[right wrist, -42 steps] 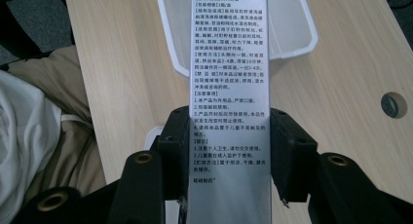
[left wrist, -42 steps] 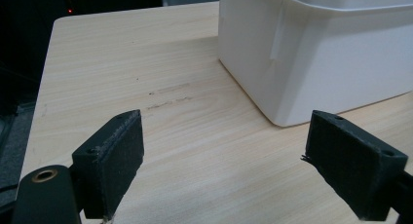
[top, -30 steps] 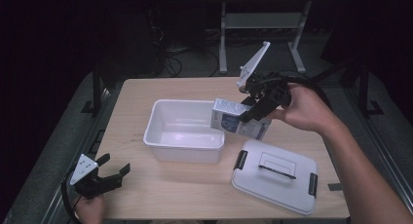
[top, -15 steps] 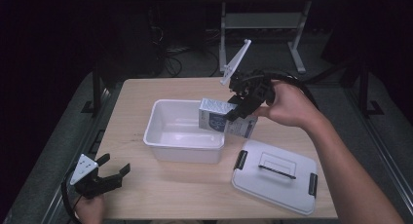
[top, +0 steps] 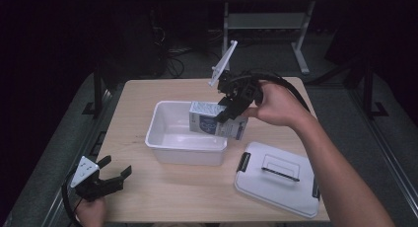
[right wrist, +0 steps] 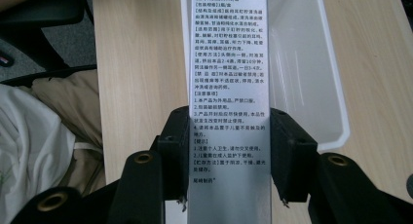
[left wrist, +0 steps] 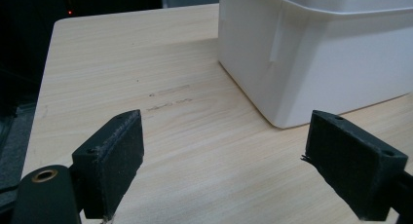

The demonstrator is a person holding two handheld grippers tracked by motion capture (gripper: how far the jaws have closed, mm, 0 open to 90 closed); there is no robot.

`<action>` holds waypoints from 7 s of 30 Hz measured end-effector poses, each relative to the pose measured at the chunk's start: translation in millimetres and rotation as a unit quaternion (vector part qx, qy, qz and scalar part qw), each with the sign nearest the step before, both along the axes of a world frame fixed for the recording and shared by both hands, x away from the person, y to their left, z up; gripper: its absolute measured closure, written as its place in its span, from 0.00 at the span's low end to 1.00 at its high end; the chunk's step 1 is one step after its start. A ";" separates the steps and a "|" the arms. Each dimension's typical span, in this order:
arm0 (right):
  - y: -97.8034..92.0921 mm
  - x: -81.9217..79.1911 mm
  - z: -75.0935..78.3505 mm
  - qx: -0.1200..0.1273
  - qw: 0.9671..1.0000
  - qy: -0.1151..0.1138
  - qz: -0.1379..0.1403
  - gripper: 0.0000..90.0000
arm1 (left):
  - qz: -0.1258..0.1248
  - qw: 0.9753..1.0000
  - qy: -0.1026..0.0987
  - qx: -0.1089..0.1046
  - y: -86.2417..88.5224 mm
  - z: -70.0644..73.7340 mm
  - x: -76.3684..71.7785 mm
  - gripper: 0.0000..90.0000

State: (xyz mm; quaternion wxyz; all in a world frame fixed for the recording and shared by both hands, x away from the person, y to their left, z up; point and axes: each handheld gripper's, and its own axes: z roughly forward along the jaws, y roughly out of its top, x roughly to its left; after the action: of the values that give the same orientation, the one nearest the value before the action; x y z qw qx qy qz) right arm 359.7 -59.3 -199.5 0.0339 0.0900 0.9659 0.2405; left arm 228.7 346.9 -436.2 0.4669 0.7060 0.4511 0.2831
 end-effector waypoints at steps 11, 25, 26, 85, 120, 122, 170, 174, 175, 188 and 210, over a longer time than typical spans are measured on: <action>17.0 8.0 -8.6 0.002 1.000 0.005 0.012 0.61 | -0.002 1.000 0.000 0.002 0.6 -0.1 0.1 0.15; 31.7 14.6 -16.5 0.003 1.000 0.012 0.019 0.61 | -0.002 1.000 0.001 0.000 0.7 -0.2 0.5 0.15; 32.7 14.9 -17.0 0.002 1.000 0.011 0.020 0.61 | -0.003 1.000 0.001 0.003 0.8 0.0 0.4 0.15; 64.2 31.3 -56.6 -0.016 0.999 0.027 0.036 0.61 | 0.000 1.000 -0.002 -0.005 2.8 -0.1 -0.1 0.15; 68.6 39.0 -98.4 -0.033 0.998 0.041 0.034 0.61 | 0.000 1.000 -0.002 -0.006 3.5 -0.3 -0.3 0.15; 69.4 39.3 -99.8 -0.037 0.998 0.040 0.035 0.61 | 0.000 1.000 -0.002 -0.006 3.6 -0.2 -0.3 0.15; 66.9 45.5 -151.6 -0.051 0.996 0.067 0.027 0.61 | 0.001 1.000 -0.002 -0.003 3.3 0.0 -0.4 0.15; 67.6 45.4 -153.6 -0.054 0.996 0.068 0.027 0.61 | 0.002 1.000 -0.004 -0.007 3.3 -0.2 -0.3 0.15; 67.8 45.5 -153.9 -0.055 0.996 0.068 0.028 0.61 | 0.002 1.000 -0.004 -0.008 3.3 -0.2 -0.3 0.15; 70.7 44.5 -161.0 -0.074 0.994 0.073 0.032 0.60 | 0.002 1.000 -0.004 -0.008 3.5 0.0 -0.4 0.15; 68.2 40.2 -153.3 -0.064 0.994 0.075 0.036 0.60 | 0.001 1.000 -0.003 -0.006 2.9 0.1 -0.2 0.15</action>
State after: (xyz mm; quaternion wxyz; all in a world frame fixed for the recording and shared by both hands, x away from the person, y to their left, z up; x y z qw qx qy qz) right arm 399.9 9.0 -352.9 -0.0415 0.0709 0.9817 0.1716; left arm 228.4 349.8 -436.1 0.4725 0.7013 0.4524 0.2832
